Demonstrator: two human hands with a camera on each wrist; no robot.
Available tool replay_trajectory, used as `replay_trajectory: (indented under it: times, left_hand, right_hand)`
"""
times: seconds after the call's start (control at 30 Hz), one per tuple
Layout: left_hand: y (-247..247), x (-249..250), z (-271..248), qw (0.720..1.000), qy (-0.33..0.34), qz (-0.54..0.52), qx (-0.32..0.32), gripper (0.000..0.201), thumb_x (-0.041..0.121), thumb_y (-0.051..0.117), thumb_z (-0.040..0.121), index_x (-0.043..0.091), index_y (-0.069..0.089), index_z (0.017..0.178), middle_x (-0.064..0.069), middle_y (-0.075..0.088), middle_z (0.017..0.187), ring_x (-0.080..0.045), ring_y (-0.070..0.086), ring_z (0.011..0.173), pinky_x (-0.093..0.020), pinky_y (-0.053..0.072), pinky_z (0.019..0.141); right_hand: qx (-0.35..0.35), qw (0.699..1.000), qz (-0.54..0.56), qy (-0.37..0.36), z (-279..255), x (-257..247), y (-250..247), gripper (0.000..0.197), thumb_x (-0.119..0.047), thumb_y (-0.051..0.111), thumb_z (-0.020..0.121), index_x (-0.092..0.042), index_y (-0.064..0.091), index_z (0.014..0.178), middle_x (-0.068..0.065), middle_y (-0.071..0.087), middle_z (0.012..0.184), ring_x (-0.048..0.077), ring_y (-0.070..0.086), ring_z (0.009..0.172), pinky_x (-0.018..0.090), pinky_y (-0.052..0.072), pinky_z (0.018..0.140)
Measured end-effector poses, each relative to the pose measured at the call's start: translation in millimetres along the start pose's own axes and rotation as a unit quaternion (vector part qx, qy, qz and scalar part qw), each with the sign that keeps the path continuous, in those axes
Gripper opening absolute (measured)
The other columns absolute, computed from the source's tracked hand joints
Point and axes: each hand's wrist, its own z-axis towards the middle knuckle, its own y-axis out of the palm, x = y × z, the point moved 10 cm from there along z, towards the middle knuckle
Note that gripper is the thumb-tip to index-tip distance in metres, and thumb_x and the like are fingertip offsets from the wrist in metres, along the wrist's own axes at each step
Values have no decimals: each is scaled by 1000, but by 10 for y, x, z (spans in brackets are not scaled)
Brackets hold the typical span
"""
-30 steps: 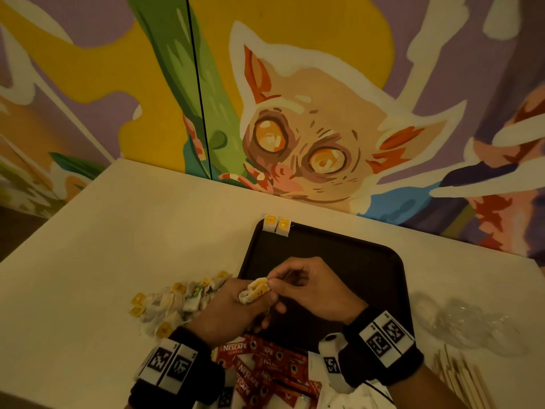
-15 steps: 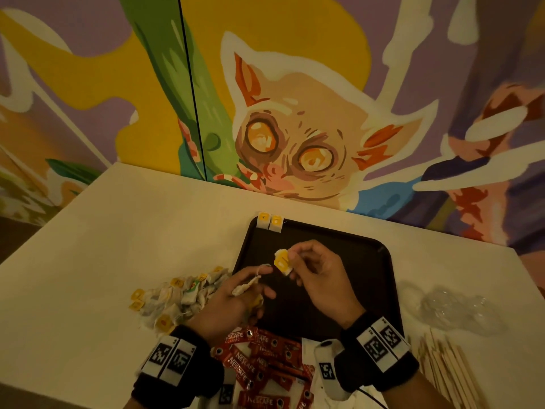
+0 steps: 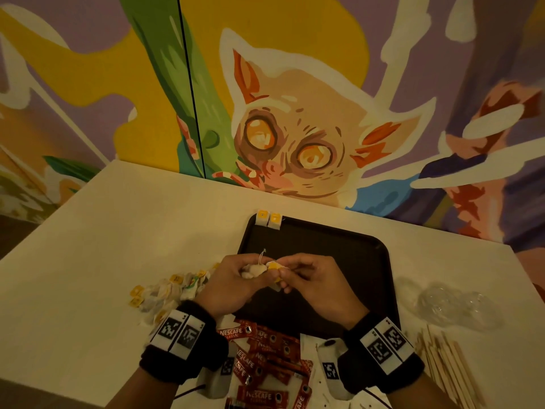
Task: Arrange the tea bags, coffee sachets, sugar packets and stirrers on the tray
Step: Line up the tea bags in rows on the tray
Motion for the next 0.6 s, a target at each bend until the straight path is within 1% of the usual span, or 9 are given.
replay_trajectory:
  times: [0.1,0.2,0.27,0.33,0.37,0.4,0.43,0.5,0.6]
  left_hand:
    - [-34,80,1,999,37,39,9,10,26,67,87,20,74,88,8,52,48,-5,37,39,-19,30,40]
    - [-59,70,18,998,45,44,18,11,22,67,87,15,75,87,8,52,47,-3,37,37,-17,29,40]
    - [-88,41,27,998,38,42,28,10,22,68,86,16,76,89,8,56,52,-2,40,39,-17,32,42]
    - [-100,35,34,997,42,55,31,9,19,69,86,16,77,90,9,68,66,-1,57,53,-15,43,51]
    - [-115,22,45,996,48,67,35,8,19,70,85,19,77,89,9,72,75,-2,64,66,-16,49,61]
    - [-135,13,54,994,53,85,41,8,20,71,84,22,77,89,10,74,83,-3,67,78,-16,51,71]
    - [-149,8,56,992,58,106,45,9,20,72,83,25,76,90,11,74,88,-2,67,85,-16,50,77]
    - [-114,11,60,986,74,147,26,15,15,73,83,26,76,92,11,72,92,-3,66,87,-20,51,78]
    - [-2,71,44,982,100,158,-20,21,9,73,82,27,77,92,9,69,85,-10,64,79,-25,51,72]
  right_hand:
    - [1,1000,4,4,-15,16,1,17,-15,66,92,-14,73,107,3,74,92,22,70,79,30,59,72]
    - [9,1000,2,16,-17,44,-26,15,-20,66,91,-14,74,103,2,72,87,17,68,75,27,57,70]
    - [5,1000,-18,24,-20,54,-56,15,-22,65,92,-16,74,102,-1,72,85,14,67,75,26,56,70]
    - [-10,998,-59,30,-26,38,-87,13,-23,64,93,-20,74,101,-5,71,86,10,67,76,25,56,70]
    - [-18,995,-89,29,-28,15,-107,12,-23,64,93,-23,74,101,-8,71,87,8,67,78,23,55,71]
    - [-24,992,-124,26,-27,-21,-128,12,-24,65,93,-25,73,100,-11,71,88,5,67,81,22,55,73]
    - [-30,987,-159,18,-22,-70,-146,12,-25,64,93,-27,73,100,-13,71,90,2,66,84,21,55,76]
    - [-32,981,-192,-8,-2,-189,-169,11,-25,64,93,-31,70,100,-15,69,96,-2,64,92,21,54,83]
    - [-17,987,-154,-33,55,-283,-184,16,-20,64,92,-35,67,96,-12,69,97,1,64,96,22,53,86]
